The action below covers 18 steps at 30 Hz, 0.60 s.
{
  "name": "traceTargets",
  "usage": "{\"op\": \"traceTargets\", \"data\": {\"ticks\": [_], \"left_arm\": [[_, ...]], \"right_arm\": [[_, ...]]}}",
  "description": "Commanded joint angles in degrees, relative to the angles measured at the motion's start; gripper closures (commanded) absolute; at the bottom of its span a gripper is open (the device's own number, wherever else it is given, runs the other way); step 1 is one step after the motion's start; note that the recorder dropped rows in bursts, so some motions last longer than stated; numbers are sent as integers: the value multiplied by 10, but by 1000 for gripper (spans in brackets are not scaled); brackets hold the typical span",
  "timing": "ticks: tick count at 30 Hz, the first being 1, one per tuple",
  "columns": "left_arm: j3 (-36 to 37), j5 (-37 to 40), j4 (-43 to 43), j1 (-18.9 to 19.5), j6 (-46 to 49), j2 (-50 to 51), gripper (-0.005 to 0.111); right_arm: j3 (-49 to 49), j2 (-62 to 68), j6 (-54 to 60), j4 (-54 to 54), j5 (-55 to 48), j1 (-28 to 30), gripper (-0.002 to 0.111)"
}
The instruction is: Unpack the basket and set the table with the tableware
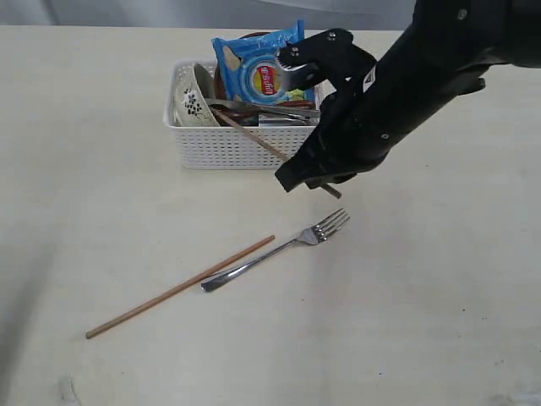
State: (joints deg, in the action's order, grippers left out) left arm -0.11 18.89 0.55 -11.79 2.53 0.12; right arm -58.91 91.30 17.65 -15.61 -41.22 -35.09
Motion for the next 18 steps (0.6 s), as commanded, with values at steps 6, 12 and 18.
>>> {"op": "traceTargets", "data": {"ticks": [6, 12, 18], "left_arm": [[1, -5, -1, -4, 0, -1, 107], [1, -5, -1, -4, 0, -1, 107], [1, -5, -1, -4, 0, -1, 107]], "right_arm": [[-1, -100, 69, 17, -11, -12, 109], [-1, -142, 113, 21, -96, -13, 109], [-1, -140, 201, -13, -101, -67, 109]]}}
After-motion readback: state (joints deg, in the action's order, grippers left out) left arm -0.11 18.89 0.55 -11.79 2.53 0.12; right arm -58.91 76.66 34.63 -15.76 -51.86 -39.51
